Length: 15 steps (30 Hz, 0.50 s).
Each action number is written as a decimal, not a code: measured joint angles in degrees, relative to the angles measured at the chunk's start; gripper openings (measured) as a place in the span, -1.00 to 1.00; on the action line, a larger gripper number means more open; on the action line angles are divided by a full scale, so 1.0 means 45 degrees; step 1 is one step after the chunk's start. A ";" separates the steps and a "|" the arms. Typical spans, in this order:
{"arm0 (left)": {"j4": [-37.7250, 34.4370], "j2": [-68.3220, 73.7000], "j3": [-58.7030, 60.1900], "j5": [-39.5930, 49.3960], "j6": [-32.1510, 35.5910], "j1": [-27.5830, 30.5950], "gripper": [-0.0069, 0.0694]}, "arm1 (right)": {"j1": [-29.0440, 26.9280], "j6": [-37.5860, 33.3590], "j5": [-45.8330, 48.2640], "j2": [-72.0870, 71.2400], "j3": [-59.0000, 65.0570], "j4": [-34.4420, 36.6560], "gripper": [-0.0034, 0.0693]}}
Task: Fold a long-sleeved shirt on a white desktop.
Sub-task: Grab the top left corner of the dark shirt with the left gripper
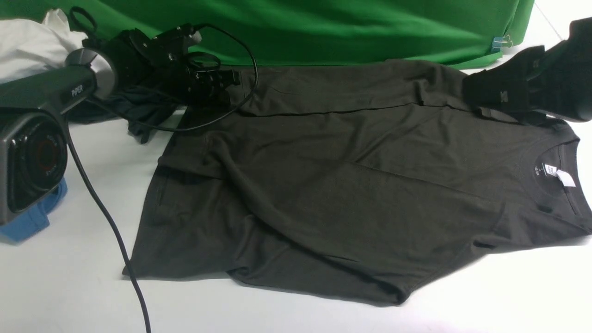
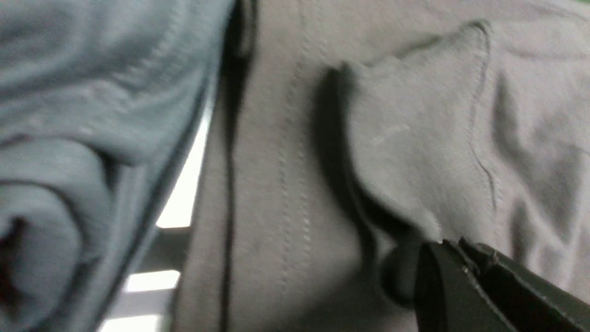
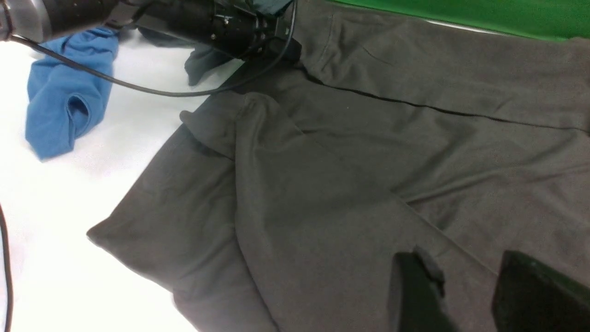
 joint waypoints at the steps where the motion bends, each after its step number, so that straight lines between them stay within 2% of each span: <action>1: -0.0048 -0.0064 0.0000 0.0086 0.0035 0.0000 -0.77 | 0.0000 0.0000 0.0000 0.0000 0.0000 0.0000 -0.24; 9: 0.0180 -0.0869 0.0000 0.0513 -0.0112 0.0000 -0.77 | 0.0000 0.0000 0.0026 0.0000 0.0000 0.0000 -0.24; 15: 0.2319 -0.0951 0.0000 0.0647 -0.2801 0.0000 -0.67 | 0.0000 0.0000 0.0026 0.0000 0.0000 0.0000 -0.24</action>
